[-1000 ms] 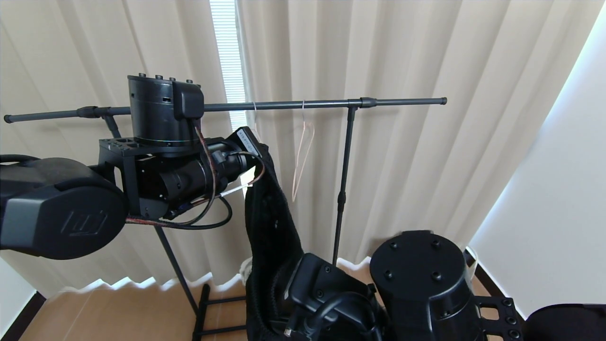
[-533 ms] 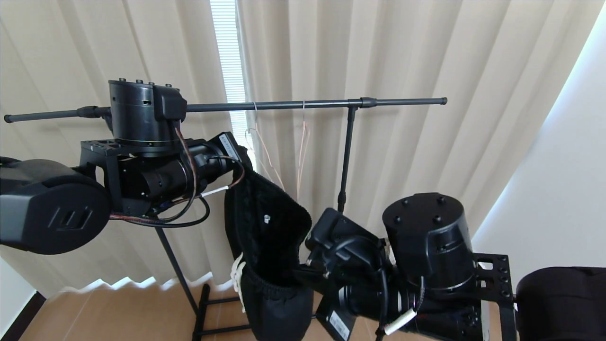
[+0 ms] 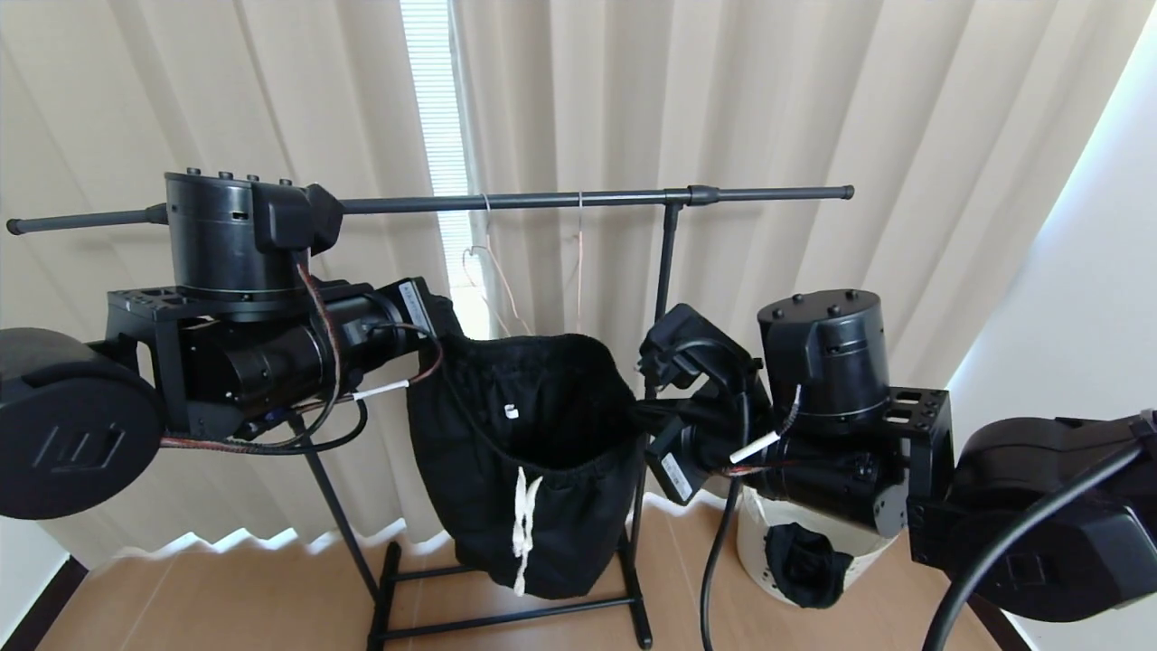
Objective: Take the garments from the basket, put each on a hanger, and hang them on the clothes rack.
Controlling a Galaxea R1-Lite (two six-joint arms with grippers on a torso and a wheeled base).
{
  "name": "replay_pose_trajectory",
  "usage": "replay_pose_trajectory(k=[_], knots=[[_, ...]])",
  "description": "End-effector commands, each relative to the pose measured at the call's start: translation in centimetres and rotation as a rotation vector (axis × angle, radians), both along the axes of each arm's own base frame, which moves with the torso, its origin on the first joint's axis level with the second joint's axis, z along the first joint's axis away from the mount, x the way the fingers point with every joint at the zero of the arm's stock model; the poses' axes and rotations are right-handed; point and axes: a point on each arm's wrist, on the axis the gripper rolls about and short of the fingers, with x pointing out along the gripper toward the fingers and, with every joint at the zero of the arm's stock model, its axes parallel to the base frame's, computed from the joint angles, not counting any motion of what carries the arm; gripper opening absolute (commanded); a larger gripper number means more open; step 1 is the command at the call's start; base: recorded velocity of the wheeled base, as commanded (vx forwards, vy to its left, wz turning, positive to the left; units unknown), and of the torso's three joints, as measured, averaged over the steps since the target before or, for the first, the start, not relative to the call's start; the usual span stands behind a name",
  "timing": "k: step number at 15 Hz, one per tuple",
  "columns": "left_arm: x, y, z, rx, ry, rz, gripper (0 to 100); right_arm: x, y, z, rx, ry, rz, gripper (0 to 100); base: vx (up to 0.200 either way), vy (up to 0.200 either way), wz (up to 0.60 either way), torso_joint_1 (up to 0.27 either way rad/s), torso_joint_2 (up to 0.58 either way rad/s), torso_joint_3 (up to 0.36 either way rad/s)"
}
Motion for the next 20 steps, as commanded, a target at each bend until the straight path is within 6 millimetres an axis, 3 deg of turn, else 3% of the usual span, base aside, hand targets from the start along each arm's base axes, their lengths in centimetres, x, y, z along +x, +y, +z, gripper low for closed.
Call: replay_pose_trajectory(k=[1, 6, 11, 15, 20], knots=[[-0.8, 0.2, 0.0, 0.01, 0.0, -0.017, 0, 1.2, -0.7, 0.2, 0.003, -0.012, -0.045, 0, 0.0, 0.0, 0.0, 0.0, 0.0, 0.0], [-2.2, -0.8, -2.3, 0.115, 0.051, -0.106, 0, 4.6, -1.9, 0.8, 0.023, -0.041, -0.139, 0, 0.0, 0.0, 0.0, 0.0, 0.0, 0.0], [-4.6, -3.2, -4.6, 0.212, 0.098, -0.25, 0, 7.7, -0.7, 1.1, 0.06, -0.082, -0.2, 0, 0.0, 0.0, 0.0, 0.0, 0.0, 0.0], [-5.4, -5.2, -6.5, 0.246, 0.152, -0.32, 0, 10.1, 1.1, 2.3, 0.255, -0.071, -0.301, 0, 0.0, 0.0, 0.0, 0.0, 0.0, 0.0], [-6.7, -8.0, -8.3, 0.242, 0.214, -0.402, 0, 10.0, 3.5, 3.4, 0.4, -0.046, -0.307, 0, 0.0, 0.0, 0.0, 0.0, 0.0, 0.0]])
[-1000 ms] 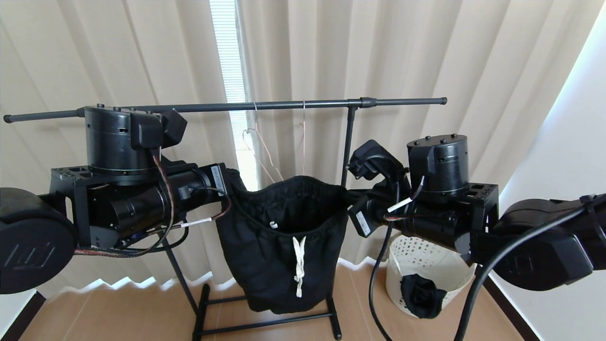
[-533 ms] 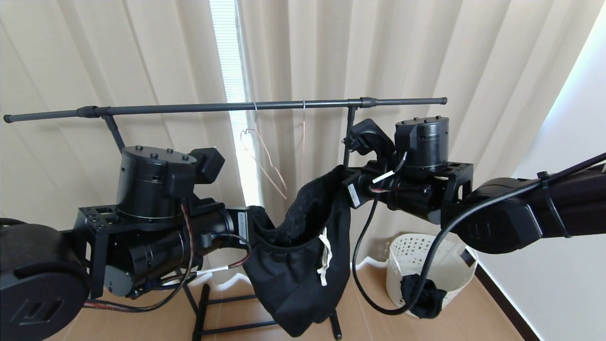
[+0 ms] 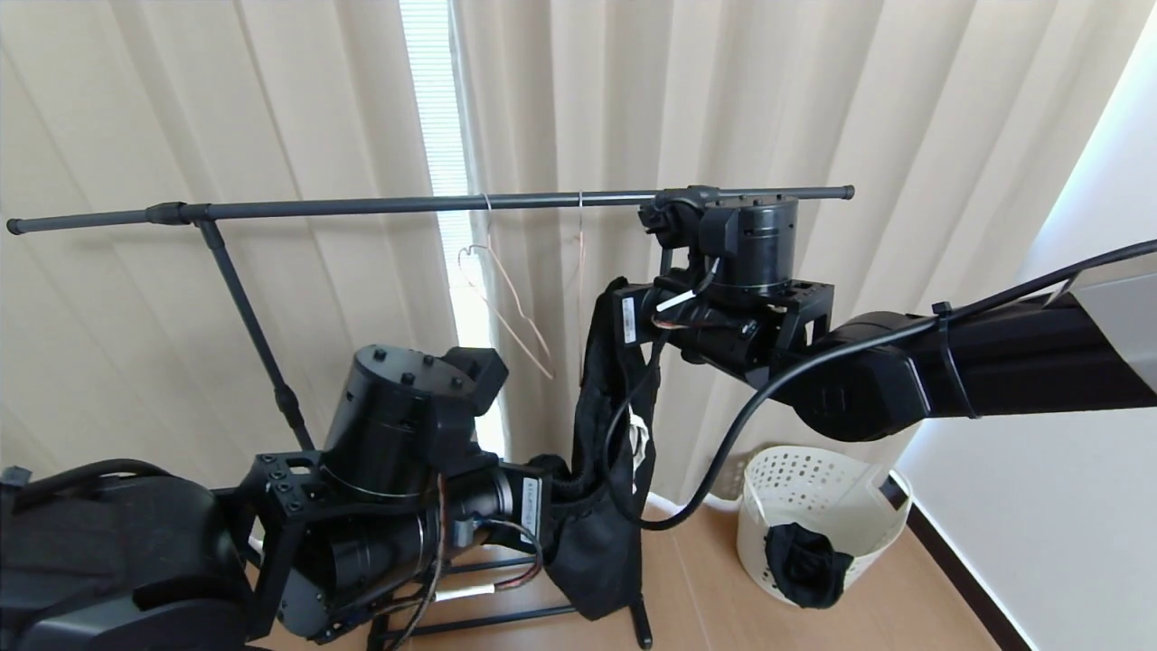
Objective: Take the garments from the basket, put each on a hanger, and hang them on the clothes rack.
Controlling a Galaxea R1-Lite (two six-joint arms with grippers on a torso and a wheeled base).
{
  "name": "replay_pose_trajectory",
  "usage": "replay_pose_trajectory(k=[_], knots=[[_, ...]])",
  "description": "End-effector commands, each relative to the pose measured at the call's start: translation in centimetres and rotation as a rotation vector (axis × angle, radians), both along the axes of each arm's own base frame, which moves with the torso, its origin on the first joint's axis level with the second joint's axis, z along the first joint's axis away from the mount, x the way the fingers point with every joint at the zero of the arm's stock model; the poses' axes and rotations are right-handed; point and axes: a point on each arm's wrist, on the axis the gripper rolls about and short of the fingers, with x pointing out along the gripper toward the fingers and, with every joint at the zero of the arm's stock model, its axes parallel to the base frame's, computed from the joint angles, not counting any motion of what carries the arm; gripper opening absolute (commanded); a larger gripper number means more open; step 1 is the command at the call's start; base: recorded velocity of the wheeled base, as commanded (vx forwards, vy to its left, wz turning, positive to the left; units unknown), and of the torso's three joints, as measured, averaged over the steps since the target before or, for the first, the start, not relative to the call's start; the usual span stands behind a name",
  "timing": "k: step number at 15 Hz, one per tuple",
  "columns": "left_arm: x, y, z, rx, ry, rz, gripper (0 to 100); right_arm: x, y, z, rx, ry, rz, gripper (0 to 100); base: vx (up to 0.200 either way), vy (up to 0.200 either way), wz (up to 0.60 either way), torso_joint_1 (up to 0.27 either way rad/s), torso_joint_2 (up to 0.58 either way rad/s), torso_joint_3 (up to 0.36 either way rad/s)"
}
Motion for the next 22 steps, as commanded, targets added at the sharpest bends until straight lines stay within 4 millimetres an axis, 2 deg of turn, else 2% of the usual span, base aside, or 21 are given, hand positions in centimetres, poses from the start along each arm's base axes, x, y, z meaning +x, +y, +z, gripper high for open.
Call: replay_pose_trajectory(k=[1, 4, 7, 11, 22], knots=[[-0.5, -1.5, -1.4, 0.021, 0.043, -0.041, 0, 0.5, 1.2, 0.5, 0.063, -0.012, -0.024, 0, 0.0, 0.0, 0.0, 0.0, 0.0, 0.0], [-1.5, -2.5, -1.7, 0.011, 0.062, -0.075, 0, 1.1, 1.9, 0.8, 0.099, -0.034, -0.079, 0, 0.0, 0.0, 0.0, 0.0, 0.0, 0.0], [-2.1, -3.2, -1.6, -0.052, 0.117, -0.129, 0, 0.8, 2.6, 1.3, 0.16, -0.027, -0.08, 0, 0.0, 0.0, 0.0, 0.0, 0.0, 0.0], [-2.0, -3.4, -0.9, -0.124, 0.128, -0.124, 0, 0.4, 2.9, 1.7, 0.186, -0.026, -0.073, 0, 0.0, 0.0, 0.0, 0.0, 0.0, 0.0], [-2.0, -3.2, -0.6, -0.126, 0.118, -0.118, 0, 0.4, 2.6, 1.9, 0.183, -0.032, -0.1, 0, 0.0, 0.0, 0.0, 0.0, 0.0, 0.0]])
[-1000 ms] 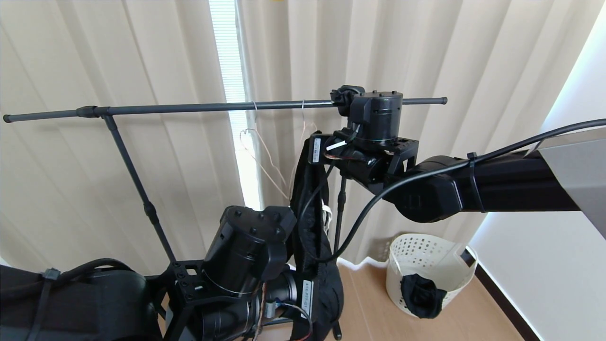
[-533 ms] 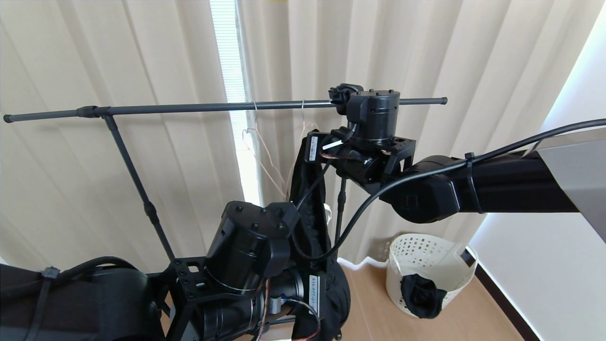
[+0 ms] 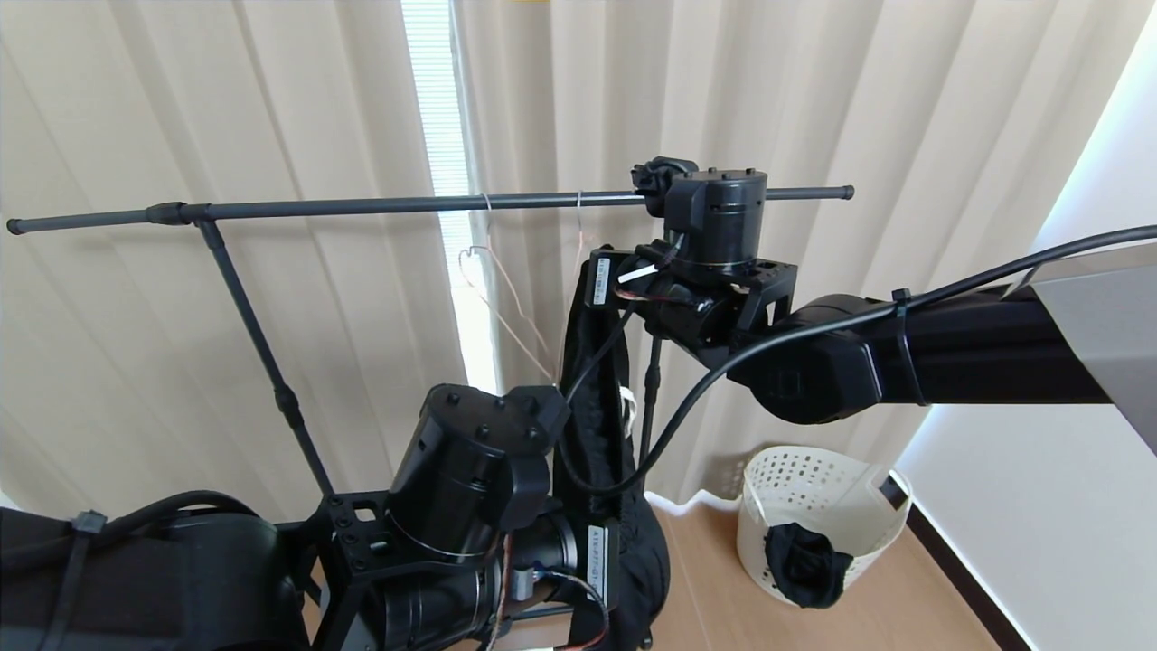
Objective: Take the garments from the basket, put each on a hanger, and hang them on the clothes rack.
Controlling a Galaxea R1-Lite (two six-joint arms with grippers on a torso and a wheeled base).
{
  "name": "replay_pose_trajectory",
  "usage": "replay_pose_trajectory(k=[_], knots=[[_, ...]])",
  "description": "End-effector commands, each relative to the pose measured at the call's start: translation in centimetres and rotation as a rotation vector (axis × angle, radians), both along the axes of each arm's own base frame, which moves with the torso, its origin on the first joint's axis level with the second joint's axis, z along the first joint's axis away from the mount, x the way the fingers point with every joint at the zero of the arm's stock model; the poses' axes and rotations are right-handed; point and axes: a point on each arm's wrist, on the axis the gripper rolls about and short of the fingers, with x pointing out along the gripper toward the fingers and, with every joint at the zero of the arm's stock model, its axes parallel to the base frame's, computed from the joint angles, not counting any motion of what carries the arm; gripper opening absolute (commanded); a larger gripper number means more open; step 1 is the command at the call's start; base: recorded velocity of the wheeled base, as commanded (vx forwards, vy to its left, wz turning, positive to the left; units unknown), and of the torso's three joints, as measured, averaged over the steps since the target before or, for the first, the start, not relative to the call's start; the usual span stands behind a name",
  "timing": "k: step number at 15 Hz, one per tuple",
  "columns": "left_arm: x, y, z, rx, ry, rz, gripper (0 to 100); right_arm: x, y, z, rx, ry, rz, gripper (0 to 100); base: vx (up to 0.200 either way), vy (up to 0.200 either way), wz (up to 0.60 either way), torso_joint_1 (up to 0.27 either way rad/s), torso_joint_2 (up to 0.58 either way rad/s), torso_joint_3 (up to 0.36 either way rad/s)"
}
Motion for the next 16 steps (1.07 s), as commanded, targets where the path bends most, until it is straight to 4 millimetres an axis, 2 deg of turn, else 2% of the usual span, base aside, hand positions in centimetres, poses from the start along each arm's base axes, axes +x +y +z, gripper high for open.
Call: replay_pose_trajectory(k=[1, 2, 3, 6, 7, 8, 9, 11, 12, 14, 16], knots=[[0.2, 0.6, 0.7, -0.012, -0.017, 0.019, 0, -0.2, -0.5, 0.8, 0.009, -0.015, -0.014, 0, 0.0, 0.0, 0.0, 0.0, 0.0, 0.0], [0.3, 0.7, 0.7, -0.012, -0.018, 0.023, 0, -0.2, -0.5, 0.9, 0.01, -0.016, -0.015, 0, 0.0, 0.0, 0.0, 0.0, 0.0, 0.0], [1.2, 2.6, 2.1, -0.015, -0.075, 0.066, 0, -0.5, -1.8, 2.2, 0.011, -0.025, -0.033, 0, 0.0, 0.0, 0.0, 0.0, 0.0, 0.0], [3.4, 6.2, 3.5, 0.03, -0.173, 0.191, 0, -1.2, -5.0, 4.0, -0.091, 0.052, -0.072, 0, 0.0, 0.0, 0.0, 0.0, 0.0, 0.0], [3.6, 6.6, 3.6, 0.039, -0.181, 0.207, 0, -1.4, -5.3, 4.1, -0.098, 0.062, -0.073, 0, 0.0, 0.0, 0.0, 0.0, 0.0, 0.0], [5.1, 8.6, 3.8, 0.082, -0.217, 0.29, 0, -1.9, -6.6, 4.7, -0.126, 0.099, -0.087, 0, 0.0, 0.0, 0.0, 0.0, 0.0, 0.0], [5.5, 9.1, 3.8, 0.092, -0.223, 0.309, 0, -2.1, -6.8, 4.9, -0.136, 0.108, -0.086, 0, 0.0, 0.0, 0.0, 0.0, 0.0, 0.0], [6.4, 10.1, 4.0, 0.096, -0.233, 0.357, 0, -4.3, -8.1, 5.0, -0.224, 0.152, -0.071, 0, 0.0, 0.0, 0.0, 0.0, 0.0, 0.0], [6.5, 10.2, 4.1, 0.094, -0.236, 0.361, 0, -4.5, -8.2, 4.9, -0.242, 0.159, -0.066, 0, 0.0, 0.0, 0.0, 0.0, 0.0, 0.0], [7.1, 10.4, 4.2, 0.082, -0.256, 0.383, 0, -6.4, -8.4, 3.7, -0.344, 0.196, -0.023, 0, 0.0, 0.0, 0.0, 0.0, 0.0, 0.0], [7.4, 10.3, 4.0, 0.089, -0.27, 0.411, 0, -7.4, -8.5, 2.8, -0.422, 0.203, 0.011, 0, 0.0, 0.0, 0.0, 0.0, 0.0, 0.0]])
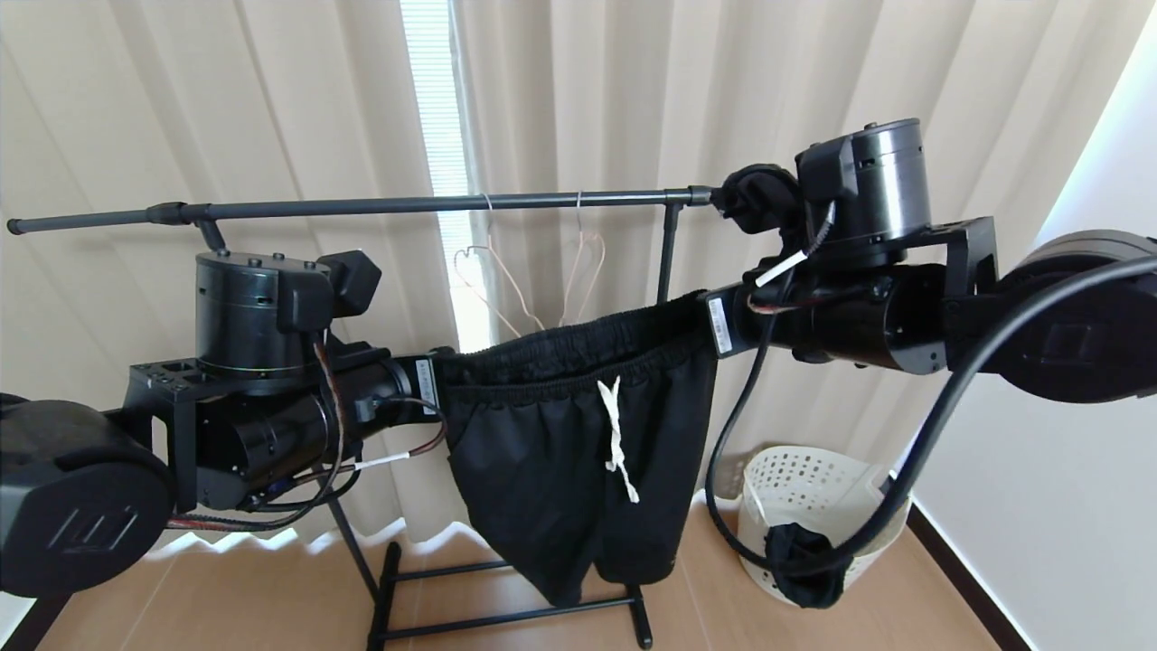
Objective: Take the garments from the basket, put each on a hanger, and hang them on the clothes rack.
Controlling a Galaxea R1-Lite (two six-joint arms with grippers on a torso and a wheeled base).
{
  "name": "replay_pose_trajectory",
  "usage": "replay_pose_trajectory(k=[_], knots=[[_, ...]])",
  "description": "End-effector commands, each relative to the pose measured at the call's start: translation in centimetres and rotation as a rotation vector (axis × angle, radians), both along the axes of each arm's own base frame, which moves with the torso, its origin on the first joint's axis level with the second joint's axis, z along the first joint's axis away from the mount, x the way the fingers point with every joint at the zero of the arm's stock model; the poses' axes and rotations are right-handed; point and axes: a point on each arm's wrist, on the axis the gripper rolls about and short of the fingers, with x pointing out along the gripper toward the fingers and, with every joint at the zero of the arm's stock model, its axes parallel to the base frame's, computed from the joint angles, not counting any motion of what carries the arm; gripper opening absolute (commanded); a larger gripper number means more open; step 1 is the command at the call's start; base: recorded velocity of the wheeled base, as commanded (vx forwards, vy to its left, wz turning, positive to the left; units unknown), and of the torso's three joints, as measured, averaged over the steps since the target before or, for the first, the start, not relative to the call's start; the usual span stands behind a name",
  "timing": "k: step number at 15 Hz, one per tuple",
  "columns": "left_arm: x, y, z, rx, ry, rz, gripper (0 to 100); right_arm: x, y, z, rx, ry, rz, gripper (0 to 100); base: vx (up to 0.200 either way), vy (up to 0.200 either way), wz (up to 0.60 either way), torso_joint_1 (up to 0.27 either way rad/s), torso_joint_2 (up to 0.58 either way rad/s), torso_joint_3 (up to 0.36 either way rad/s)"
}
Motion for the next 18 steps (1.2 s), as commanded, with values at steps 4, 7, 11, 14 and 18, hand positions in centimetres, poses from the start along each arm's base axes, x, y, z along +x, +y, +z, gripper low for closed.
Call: replay_pose_trajectory(k=[4, 7, 11, 14, 18], knots=[[0.6, -0.1, -0.4, 0.0, -0.011, 0.025, 0, -2.0, 0.1, -0.1, -0.043, 0.005, 0.05, 0, 0.0, 0.0, 0.0, 0.0, 0.0, 0.0], [0.7, -0.1, 0.1, -0.013, -0.056, 0.054, 0, -1.9, 0.1, -0.6, -0.079, 0.01, 0.065, 0, 0.0, 0.0, 0.0, 0.0, 0.0, 0.0], [0.4, -0.2, 0.5, -0.021, -0.073, 0.056, 0, -1.4, 0.8, -1.6, -0.123, 0.016, 0.089, 0, 0.0, 0.0, 0.0, 0.0, 0.0, 0.0], [0.3, -0.3, 0.6, -0.034, -0.08, 0.064, 0, -1.6, 0.7, -1.9, -0.126, 0.023, 0.088, 0, 0.0, 0.0, 0.0, 0.0, 0.0, 0.0], [0.4, -0.4, 0.7, -0.041, -0.094, 0.064, 0, -2.8, 0.4, -2.1, -0.119, 0.03, 0.091, 0, 0.0, 0.0, 0.0, 0.0, 0.0, 0.0]])
